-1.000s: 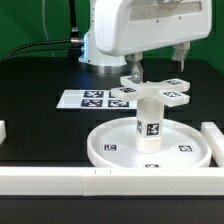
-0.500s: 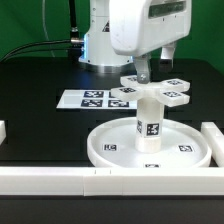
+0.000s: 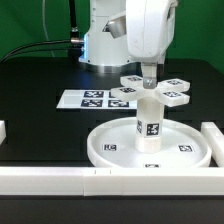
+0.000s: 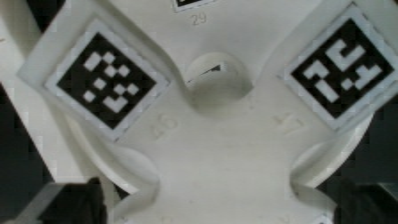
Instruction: Assemble round table
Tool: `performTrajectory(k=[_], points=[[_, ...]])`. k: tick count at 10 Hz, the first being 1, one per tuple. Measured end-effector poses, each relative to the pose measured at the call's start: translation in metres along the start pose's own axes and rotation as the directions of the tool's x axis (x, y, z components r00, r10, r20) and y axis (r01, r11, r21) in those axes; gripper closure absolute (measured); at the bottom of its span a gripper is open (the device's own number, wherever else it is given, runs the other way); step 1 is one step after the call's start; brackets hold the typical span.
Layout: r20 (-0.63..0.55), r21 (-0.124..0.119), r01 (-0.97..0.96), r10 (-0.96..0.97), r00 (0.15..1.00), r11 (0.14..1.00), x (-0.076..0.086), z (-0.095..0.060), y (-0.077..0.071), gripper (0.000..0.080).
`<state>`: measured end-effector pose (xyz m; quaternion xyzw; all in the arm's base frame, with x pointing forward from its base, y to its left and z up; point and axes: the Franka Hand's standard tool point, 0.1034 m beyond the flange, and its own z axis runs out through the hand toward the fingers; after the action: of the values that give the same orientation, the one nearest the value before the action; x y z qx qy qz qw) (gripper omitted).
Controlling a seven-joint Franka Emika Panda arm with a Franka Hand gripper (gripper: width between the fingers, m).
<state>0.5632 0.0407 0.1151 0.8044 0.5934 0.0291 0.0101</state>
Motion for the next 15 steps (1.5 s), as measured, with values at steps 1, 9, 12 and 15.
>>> performTrajectory(k=[1,9,12,15], points=[[0.002,0.005,-0.001,0.001,1.0,1.0,-0.001,0.003,-0.001,0.015],[0.011,0.022,-0.011,0.011,1.0,1.0,-0.007,0.013,-0.004,0.017],[0.011,0.021,-0.012,0.012,1.0,1.0,-0.007,0.013,-0.004,0.036],[0.011,0.021,-0.052,0.052,0.999,0.998,-0.007,0.013,-0.004,0.0359]])
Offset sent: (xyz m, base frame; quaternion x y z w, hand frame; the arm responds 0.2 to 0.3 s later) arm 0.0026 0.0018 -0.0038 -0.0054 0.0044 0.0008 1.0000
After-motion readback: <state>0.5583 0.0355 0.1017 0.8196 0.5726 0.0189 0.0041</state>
